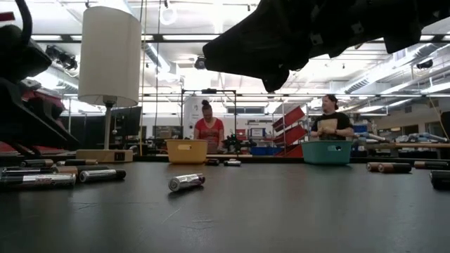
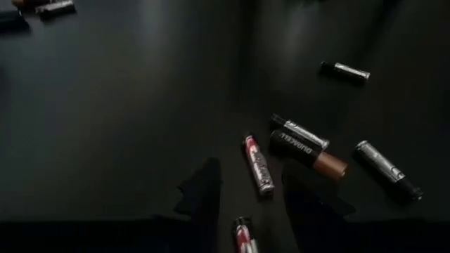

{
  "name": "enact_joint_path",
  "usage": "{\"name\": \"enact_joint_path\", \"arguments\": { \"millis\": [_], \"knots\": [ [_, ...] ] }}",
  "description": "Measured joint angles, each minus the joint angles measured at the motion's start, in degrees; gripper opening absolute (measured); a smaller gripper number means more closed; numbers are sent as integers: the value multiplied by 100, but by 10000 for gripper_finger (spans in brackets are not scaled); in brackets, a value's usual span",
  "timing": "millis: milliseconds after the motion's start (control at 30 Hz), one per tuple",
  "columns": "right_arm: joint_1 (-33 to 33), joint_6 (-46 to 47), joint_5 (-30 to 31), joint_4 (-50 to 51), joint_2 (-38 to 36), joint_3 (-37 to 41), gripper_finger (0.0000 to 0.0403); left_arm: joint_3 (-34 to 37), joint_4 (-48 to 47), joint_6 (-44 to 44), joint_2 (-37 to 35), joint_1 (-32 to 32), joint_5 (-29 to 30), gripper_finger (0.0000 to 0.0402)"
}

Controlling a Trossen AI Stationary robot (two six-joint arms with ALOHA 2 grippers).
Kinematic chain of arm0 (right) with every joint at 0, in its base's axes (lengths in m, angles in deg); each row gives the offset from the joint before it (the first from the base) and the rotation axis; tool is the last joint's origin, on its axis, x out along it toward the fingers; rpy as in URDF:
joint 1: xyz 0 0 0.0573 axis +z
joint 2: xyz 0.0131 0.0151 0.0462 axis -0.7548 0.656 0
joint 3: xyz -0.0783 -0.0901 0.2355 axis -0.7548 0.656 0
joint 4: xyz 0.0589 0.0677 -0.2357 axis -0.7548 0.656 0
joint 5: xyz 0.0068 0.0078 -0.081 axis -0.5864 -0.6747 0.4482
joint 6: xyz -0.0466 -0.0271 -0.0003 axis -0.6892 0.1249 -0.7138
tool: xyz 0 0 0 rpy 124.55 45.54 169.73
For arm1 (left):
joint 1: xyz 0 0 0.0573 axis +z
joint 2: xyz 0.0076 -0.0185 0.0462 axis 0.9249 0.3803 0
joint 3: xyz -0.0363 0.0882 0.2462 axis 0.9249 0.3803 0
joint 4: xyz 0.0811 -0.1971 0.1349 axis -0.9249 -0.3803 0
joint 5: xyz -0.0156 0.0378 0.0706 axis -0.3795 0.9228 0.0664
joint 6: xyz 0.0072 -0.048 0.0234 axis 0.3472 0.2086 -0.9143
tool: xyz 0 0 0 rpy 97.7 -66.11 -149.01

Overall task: Sort batteries
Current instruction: Put the silver battery into the yellow bin

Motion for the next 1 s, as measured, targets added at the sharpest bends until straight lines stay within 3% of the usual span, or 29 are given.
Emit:
{"name": "enact_joint_path", "arguments": {
  "millis": [267, 700, 800, 967, 1000],
  "knots": [
    [19, 2, 60, -5, 0, 0, 135, 91, -13, 826, 399, -279, 118, 154],
    [19, 20, 61, -18, 0, 0, 135, 82, 55, 1333, 958, -387, 97, 146],
    [19, 20, 61, -18, 0, 0, 135, 82, 42, 1504, 1074, -422, 149, 120],
    [19, 20, 60, -18, 0, 0, 135, 94, -10, 1609, 1145, -520, 197, 29],
    [19, 20, 59, -18, 0, 0, 135, 86, -8, 1621, 1156, -531, 193, 27]
  ]
}}
